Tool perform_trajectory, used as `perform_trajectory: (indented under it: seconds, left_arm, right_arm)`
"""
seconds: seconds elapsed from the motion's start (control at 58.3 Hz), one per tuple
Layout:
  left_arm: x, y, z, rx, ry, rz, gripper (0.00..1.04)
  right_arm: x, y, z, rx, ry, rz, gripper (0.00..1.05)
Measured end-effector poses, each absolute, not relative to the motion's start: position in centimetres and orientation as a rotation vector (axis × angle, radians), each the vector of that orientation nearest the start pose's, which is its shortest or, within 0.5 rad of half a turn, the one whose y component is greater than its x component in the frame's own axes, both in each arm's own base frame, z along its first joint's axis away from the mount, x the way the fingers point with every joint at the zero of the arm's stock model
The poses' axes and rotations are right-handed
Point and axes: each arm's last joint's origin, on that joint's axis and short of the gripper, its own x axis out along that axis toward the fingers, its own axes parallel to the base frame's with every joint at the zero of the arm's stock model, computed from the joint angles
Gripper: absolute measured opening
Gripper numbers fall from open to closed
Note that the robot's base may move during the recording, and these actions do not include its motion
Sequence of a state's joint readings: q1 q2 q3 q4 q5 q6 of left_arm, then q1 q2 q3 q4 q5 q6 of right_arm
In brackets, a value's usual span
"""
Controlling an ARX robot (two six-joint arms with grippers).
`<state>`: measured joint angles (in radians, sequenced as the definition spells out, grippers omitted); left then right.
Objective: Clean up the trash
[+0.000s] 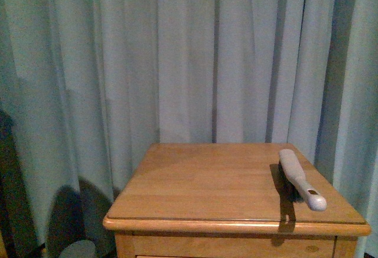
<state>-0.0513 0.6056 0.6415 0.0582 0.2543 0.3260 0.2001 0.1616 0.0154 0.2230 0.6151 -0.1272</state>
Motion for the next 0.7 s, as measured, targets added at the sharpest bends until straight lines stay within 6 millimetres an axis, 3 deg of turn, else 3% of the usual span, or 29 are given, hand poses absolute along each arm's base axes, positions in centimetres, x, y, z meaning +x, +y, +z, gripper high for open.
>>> perform_trajectory:
  seconds: [0.137,0.292,0.48,0.703]
  left_arm:
    - [14.0,-1.4,33.2,0.331,-0.144,-0.288,0.64]
    - [14.0,-1.4,33.2,0.33,-0.144,-0.288,0.64]
    - [14.0,-1.5,33.2,0.33,-0.145,-0.288,0.64]
    - [14.0,-1.4,33.2,0.33,-0.145,-0.287,0.64]
  right_arm:
    - [11.8,0.2,17.4,-0.114,0.096,-0.446,0.97]
    - [15.4,-0.7,21.4,0.002,0.168,-0.388,0.97]
    - [22.6,-1.0,26.4,0.079,0.306,-0.293,0.97]
    - [30.6,-0.3,29.2,0.106,0.465,-0.26,0.97]
